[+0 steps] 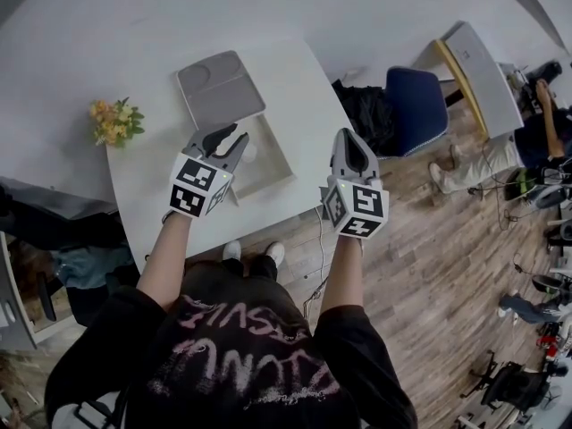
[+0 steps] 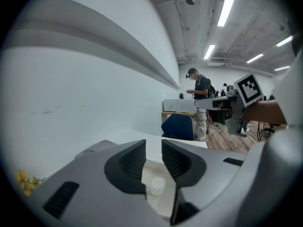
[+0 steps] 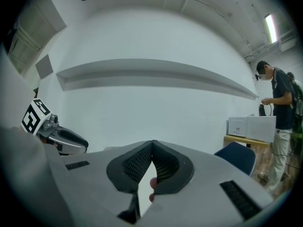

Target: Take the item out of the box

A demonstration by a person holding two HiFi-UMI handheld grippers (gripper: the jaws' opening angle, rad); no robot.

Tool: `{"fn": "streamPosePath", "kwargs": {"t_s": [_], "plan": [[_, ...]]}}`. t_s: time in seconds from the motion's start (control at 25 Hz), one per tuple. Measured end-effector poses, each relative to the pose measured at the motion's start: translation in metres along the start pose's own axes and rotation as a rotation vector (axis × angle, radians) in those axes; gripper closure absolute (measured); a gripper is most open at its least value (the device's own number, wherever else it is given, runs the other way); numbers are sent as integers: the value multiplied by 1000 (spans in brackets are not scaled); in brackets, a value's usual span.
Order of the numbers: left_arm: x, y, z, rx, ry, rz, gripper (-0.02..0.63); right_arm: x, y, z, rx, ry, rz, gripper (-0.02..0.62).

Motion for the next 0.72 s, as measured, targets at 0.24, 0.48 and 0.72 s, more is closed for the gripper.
{"fn": "streamPosePath", "kwargs": {"t_s": [0.24, 0.48, 0.72], "plan": [[-12, 13, -2, -23, -6, 67, 491, -1, 0, -2, 2, -8, 6, 584], [-26, 30, -4, -29, -9, 145, 488, -4, -4, -10, -12, 2, 12, 584], [-55, 48, -5, -33, -50, 260, 477, -8, -7, -17, -29, 6, 24, 584]]}}
Point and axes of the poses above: the fingertips, and each gripper's own axes: y forward along the fingers, z to its left, x out of its top, the point moved 10 cm from there along -y, backward along the fingers
